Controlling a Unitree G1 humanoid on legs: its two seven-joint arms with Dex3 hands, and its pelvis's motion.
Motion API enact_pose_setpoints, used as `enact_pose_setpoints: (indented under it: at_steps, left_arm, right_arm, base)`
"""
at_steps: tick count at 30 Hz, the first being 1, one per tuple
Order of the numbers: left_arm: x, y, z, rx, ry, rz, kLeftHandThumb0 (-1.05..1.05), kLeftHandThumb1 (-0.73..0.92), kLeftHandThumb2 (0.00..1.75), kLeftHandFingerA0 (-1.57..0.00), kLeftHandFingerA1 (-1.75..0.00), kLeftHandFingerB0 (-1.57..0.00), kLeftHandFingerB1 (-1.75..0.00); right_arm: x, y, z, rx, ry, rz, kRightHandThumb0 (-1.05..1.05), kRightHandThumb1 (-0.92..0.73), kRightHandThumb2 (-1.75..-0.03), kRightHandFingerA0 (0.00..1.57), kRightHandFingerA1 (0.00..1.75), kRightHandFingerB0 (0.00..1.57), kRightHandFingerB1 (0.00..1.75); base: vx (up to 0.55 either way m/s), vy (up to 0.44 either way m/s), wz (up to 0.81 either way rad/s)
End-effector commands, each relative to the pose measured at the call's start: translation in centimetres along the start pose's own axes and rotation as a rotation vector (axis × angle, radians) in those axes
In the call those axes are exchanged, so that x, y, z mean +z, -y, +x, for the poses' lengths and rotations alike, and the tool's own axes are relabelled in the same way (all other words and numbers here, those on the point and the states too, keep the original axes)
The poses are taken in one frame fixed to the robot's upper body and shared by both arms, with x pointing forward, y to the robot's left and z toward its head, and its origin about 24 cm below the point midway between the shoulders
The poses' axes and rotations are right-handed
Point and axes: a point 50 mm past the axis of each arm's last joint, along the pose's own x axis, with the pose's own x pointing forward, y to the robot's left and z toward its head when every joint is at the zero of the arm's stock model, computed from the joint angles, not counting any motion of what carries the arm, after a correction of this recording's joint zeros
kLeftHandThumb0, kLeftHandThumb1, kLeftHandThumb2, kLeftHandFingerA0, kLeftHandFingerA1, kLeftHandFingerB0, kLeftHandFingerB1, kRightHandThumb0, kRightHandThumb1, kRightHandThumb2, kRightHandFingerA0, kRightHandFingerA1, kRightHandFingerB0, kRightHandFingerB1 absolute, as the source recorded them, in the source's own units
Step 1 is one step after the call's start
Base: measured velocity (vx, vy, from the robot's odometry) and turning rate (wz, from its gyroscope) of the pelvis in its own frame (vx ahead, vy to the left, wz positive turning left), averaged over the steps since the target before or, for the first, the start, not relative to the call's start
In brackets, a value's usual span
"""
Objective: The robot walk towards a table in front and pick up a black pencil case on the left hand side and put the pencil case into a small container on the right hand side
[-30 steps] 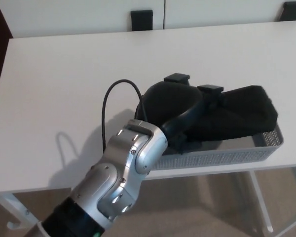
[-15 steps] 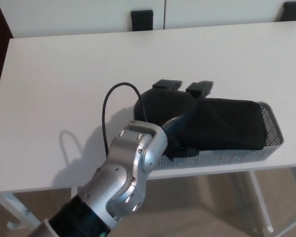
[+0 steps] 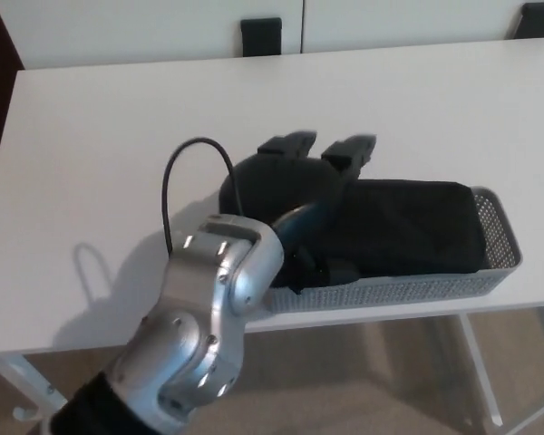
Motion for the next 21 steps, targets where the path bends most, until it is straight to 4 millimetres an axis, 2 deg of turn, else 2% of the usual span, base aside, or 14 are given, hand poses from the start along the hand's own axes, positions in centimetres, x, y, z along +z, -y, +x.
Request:
enact_pose_setpoints:
  at_steps: [1,3,4,6,7,8,10,11,12,15,18,19,20,21]
  left_arm:
    - [1.3,-6.1,-5.7,0.196,0.165,-0.079,-0.82,0.59,0.59,0.00,0.00,0.00,0.00]
    - [1.4,-7.5,-7.2,0.239,0.190,-0.091,-0.82,0.58,0.59,0.00,0.00,0.00,0.00]
    - [1.4,-8.4,-8.1,0.266,0.207,-0.087,-0.84,0.48,0.81,0.00,0.00,0.00,0.00]
    - [1.4,-8.8,-8.6,0.274,0.214,-0.086,-0.84,0.48,0.81,0.00,0.00,0.00,0.00]
    - [1.3,-10.6,-10.6,0.328,0.236,-0.094,-0.83,0.46,0.80,0.00,0.00,0.00,0.00]
    - [1.2,-11.7,-12.1,0.376,0.259,-0.095,-0.87,0.50,0.89,0.00,-0.01,0.00,0.00]
    - [0.9,-12.7,-13.3,0.422,0.280,-0.086,-0.88,0.50,0.89,0.00,0.00,0.00,0.00]
    - [0.7,-13.0,-13.6,0.420,0.275,-0.068,-0.89,0.61,0.59,0.00,0.00,0.00,0.00]
    - [0.4,-13.2,-13.9,0.413,0.281,-0.062,-0.88,0.50,0.88,0.00,0.00,0.00,-0.01]
    - [-0.6,-13.7,-15.2,0.400,0.345,-0.112,-0.85,0.47,0.84,0.00,0.00,0.00,0.00]
    - [-2.5,-12.4,-18.0,0.262,0.425,-0.235,-0.83,0.48,0.85,0.00,0.00,0.00,0.00]
    - [-2.7,-11.6,-18.6,0.222,0.457,-0.276,-0.68,0.39,0.81,0.00,-0.15,0.00,-0.11]
    - [-2.7,-11.2,-18.9,0.211,0.478,-0.301,-0.68,0.39,0.81,0.00,-0.15,0.00,-0.11]
    - [-3.3,-7.0,-21.3,0.022,0.407,-0.376,-0.77,0.44,0.70,-0.10,-0.28,-0.10,-0.25]
  right_arm:
    - [-0.3,0.4,-0.1,-0.001,-0.037,-0.028,-0.67,-0.59,-0.93,0.00,0.37,0.00,0.28]
    - [-0.3,0.4,0.0,0.001,-0.047,-0.040,-0.67,-0.59,-0.93,0.01,0.37,0.00,0.28]
    - [-0.4,0.3,0.0,0.002,-0.044,-0.035,-0.66,-0.59,-0.93,0.00,0.38,0.00,0.28]
    - [-0.4,0.3,0.0,0.002,-0.042,-0.033,-0.66,-0.59,-0.93,0.00,0.38,0.00,0.28]
    - [-0.5,0.4,0.0,0.007,-0.045,-0.026,-0.66,-0.58,-0.92,0.00,0.37,0.00,0.27]
    - [-0.6,0.3,0.1,0.010,-0.048,-0.022,-0.67,-0.58,-0.93,0.00,0.38,0.00,0.28]
    - [-0.6,0.3,0.2,0.012,-0.051,-0.015,-0.67,-0.58,-0.92,0.00,0.38,0.00,0.28]
    - [-0.7,0.0,0.3,0.014,-0.053,-0.014,-0.68,-0.57,-0.92,0.01,0.40,0.00,0.30]
    - [-0.8,-0.2,0.3,0.018,-0.055,-0.019,-0.67,-0.58,-0.92,0.01,0.40,0.00,0.30]
    - [-1.0,-0.4,0.1,0.022,-0.050,-0.022,-0.67,-0.58,-0.92,0.00,0.39,0.00,0.28]
    - [-1.3,-0.2,-0.3,0.018,-0.064,-0.037,-0.68,-0.58,-0.93,0.01,0.40,0.01,0.29]
    - [-1.4,-0.2,-0.2,0.019,-0.067,-0.040,-0.69,-0.58,-0.93,0.01,0.40,0.02,0.30]
    - [-1.4,-0.2,-0.2,0.021,-0.069,-0.044,-0.69,-0.58,-0.93,0.01,0.40,0.02,0.30]
    - [-1.5,-0.5,-0.2,0.025,-0.073,-0.031,-0.69,-0.58,-0.93,0.01,0.39,0.02,0.29]
  base:
    - [0.00,0.000,0.00]
    - [0.00,0.000,0.00]
    - [0.00,0.000,0.00]
    - [0.00,0.000,0.00]
    - [0.00,0.000,0.00]
    - [0.00,0.000,0.00]
    - [0.00,0.000,0.00]
    - [0.00,0.000,0.00]
    - [0.00,0.000,0.00]
    - [0.00,0.000,0.00]
    - [0.00,0.000,0.00]
    - [0.00,0.000,0.00]
    - [0.00,0.000,0.00]
    - [0.00,0.000,0.00]
